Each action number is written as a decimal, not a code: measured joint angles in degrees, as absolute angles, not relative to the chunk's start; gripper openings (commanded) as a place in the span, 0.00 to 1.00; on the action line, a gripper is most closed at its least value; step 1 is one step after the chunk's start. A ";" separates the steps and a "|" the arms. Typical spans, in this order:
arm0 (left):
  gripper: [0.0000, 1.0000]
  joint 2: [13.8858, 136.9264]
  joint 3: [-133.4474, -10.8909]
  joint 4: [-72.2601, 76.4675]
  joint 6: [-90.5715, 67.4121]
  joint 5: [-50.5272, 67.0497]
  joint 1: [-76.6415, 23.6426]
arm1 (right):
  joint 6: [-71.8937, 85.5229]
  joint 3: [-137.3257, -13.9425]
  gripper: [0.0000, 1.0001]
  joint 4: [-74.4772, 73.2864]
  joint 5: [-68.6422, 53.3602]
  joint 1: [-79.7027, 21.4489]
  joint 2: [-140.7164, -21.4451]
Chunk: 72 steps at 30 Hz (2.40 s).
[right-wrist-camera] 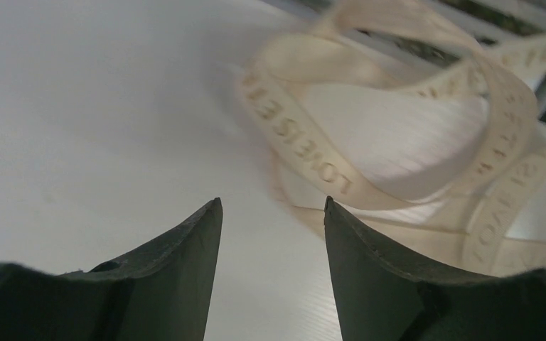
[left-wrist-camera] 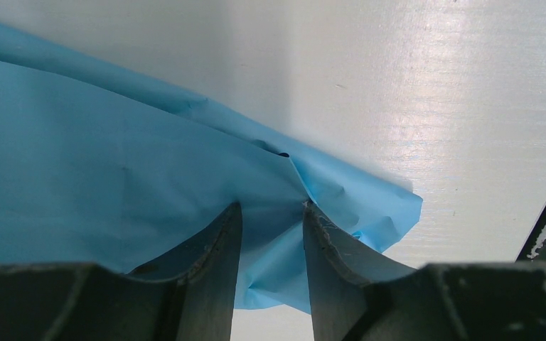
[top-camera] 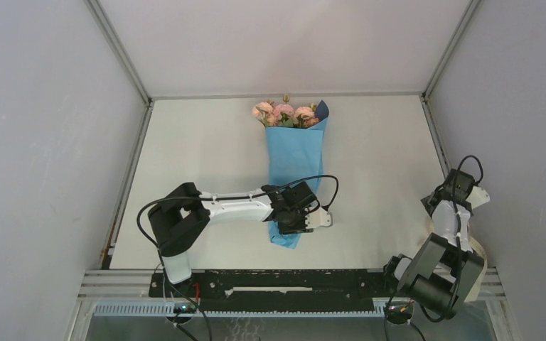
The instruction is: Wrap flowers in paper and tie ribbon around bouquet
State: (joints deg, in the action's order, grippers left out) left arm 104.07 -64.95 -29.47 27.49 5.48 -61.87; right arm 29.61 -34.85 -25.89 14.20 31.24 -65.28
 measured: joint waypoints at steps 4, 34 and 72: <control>0.43 104.07 -64.95 -29.47 27.49 5.61 -61.87 | 29.30 -33.30 0.64 -26.35 12.60 35.11 -67.59; 0.43 104.09 -64.95 -29.47 27.49 5.54 -61.87 | 32.82 -73.67 0.00 -12.53 -36.29 31.31 -38.44; 0.44 105.01 -66.06 -30.63 27.49 5.28 -61.87 | 20.05 -59.94 0.89 -36.23 1.41 1.37 -78.56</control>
